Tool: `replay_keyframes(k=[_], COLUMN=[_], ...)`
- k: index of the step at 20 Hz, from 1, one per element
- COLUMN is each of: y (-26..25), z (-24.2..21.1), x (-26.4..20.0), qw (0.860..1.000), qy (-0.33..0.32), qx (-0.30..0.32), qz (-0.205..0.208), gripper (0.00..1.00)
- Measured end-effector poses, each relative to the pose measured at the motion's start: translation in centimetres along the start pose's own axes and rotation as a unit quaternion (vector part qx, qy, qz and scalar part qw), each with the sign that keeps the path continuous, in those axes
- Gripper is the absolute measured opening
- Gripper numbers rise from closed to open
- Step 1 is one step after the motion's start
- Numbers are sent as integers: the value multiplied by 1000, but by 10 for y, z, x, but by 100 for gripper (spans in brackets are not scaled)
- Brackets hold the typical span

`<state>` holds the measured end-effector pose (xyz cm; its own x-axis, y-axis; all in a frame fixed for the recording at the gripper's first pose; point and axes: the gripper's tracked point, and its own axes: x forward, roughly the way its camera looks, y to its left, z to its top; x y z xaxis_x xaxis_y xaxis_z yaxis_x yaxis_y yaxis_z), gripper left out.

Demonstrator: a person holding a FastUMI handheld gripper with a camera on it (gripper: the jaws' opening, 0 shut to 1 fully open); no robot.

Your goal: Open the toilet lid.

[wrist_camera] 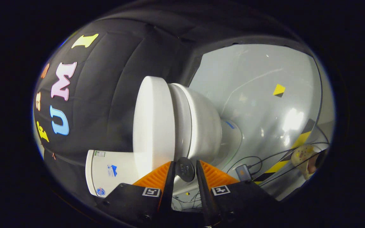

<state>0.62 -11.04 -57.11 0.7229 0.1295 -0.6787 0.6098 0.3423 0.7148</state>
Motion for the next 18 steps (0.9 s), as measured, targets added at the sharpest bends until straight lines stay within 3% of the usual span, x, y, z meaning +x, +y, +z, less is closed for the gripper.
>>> replay_keyframes(k=[3,4,5,10,14,18], y=[-2,2,3,4,26,54], z=[3,7,0,1,-2,-1], x=[0,18,7,-3,-10,-25], qw=[1000,999,999,1000,995,978], qy=[-5,-9,-5,6,1,-14], qx=[19,27,30,-5,-103,-205], qz=[13,24,26,26,-3,-36], gripper=[23,22,10,9,8,9])
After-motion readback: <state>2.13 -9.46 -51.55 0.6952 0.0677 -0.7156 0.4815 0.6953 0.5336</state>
